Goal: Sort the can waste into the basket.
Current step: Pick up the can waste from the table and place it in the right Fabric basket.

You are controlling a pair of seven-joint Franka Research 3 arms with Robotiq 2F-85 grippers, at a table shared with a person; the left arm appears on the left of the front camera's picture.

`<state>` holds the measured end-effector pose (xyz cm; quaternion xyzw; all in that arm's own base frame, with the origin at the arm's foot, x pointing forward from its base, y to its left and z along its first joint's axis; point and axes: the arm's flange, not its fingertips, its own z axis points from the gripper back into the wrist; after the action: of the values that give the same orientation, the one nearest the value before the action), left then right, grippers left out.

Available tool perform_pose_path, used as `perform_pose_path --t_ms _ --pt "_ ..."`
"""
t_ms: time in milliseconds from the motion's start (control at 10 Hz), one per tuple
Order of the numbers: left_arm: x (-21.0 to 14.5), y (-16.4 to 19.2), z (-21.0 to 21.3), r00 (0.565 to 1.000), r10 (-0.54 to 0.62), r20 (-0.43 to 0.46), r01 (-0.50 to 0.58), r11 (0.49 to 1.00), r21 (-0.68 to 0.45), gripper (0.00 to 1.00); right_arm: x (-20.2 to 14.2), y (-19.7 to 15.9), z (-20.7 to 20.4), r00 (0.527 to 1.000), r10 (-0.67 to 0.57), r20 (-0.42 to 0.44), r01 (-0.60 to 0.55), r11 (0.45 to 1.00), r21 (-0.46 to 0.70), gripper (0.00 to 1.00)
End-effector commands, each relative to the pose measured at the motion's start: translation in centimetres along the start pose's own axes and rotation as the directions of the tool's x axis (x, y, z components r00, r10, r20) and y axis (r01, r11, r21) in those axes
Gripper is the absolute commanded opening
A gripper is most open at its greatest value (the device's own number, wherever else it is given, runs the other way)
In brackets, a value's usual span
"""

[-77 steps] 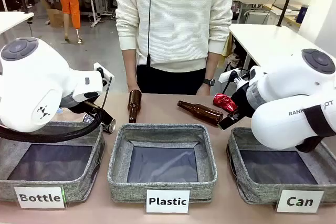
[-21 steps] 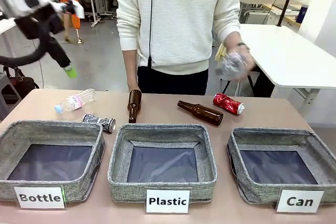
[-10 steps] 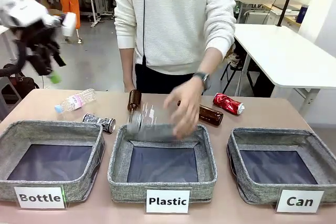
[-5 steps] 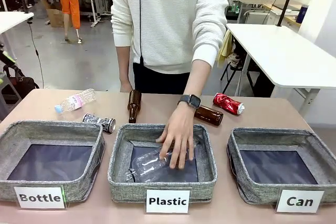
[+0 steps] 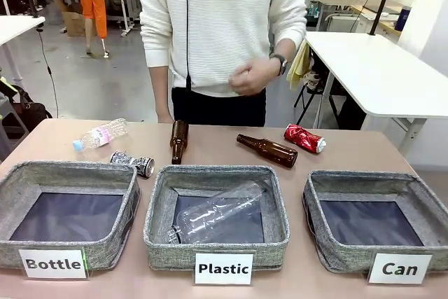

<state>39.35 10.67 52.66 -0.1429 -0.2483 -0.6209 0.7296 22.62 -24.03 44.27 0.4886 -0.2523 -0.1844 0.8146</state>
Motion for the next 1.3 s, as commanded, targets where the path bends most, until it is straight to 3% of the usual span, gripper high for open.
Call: perform_pose_path --t_ms 0,400,700,1200 --pt "1.0 0.0 -0.9 0.999 -0.024 0.03 0.023 0.999 0.046 1.0 0.3 0.1 0.0 1.0 0.02 0.015 -0.021 0.999 0.026 1.0" --pt "7.0 4.2 -5.7 0.991 -0.119 -0.055 0.116 0.992 -0.05 1.0 0.3 0.1 0.0 1.0 0.02 0.015 -0.021 0.999 0.026 1.0" --pt "11.3 8.4 -12.2 0.948 -0.27 -0.166 0.251 0.959 -0.128 1.0 0.3 0.1 0.0 1.0 0.02 0.015 -0.021 0.999 0.026 1.0" --pt "14.1 11.1 -23.6 0.895 -0.374 -0.245 0.322 0.919 -0.227 1.0 0.3 0.1 0.0 1.0 0.02 0.015 -0.021 0.999 0.026 1.0"
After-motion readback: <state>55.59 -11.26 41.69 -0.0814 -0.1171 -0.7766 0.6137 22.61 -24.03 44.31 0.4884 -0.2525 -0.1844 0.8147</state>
